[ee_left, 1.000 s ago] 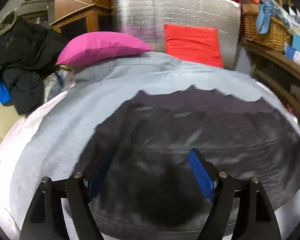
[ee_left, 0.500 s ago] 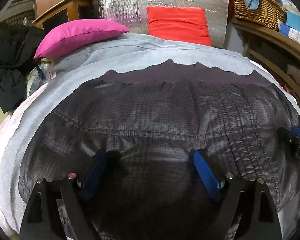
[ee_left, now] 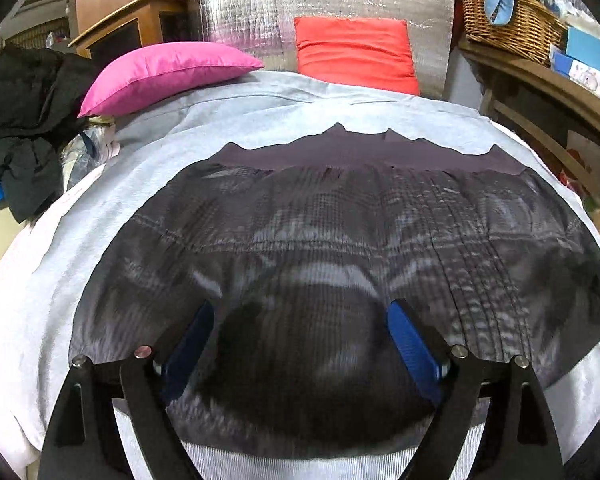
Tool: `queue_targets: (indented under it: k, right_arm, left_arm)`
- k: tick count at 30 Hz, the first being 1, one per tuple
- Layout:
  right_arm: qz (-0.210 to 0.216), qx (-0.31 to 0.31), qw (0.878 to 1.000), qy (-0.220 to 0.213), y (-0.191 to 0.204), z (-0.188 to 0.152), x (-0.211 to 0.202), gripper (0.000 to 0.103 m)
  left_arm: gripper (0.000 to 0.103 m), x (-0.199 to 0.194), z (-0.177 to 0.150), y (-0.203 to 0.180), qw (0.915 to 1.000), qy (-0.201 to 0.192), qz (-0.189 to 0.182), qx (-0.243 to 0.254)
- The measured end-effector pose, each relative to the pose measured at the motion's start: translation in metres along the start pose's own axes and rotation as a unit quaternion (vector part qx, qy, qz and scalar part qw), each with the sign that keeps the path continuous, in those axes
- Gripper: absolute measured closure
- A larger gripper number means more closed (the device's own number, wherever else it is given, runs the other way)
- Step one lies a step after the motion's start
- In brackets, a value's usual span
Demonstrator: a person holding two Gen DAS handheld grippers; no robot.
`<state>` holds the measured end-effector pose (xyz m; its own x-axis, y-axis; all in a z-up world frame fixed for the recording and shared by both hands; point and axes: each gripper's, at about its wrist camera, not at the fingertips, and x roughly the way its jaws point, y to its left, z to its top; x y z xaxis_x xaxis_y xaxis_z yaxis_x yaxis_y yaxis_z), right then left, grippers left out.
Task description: Fold large clothes
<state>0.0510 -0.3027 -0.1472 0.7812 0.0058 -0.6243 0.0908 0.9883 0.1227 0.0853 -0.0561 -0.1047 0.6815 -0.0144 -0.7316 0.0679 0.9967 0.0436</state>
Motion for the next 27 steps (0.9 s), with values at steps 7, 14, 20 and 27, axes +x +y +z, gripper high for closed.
queue_targets:
  k: [7,14,20,27]
  right_arm:
    - [-0.015,0.011,0.999,0.036,-0.012,-0.017,0.015,0.022]
    - [0.032,0.021,0.999,0.018,0.006,-0.010,-0.040,0.018]
    - [0.026,0.008,0.998,0.058,0.034,-0.041,-0.056,0.017]
    - [0.010,-0.026,0.999,0.030,0.052,-0.043,-0.079,0.017]
  left_arm:
    - [0.014,-0.005,-0.004,0.002,0.9998,0.018,-0.002,-0.008]
    - [0.014,-0.055,-0.006,-0.003,0.9999,0.006,-0.011,0.004]
    - [0.009,-0.087,-0.015,-0.008,0.9998,0.000,-0.018,-0.002]
    - [0.009,-0.111,-0.015,-0.012,0.9997,-0.021,-0.013,0.001]
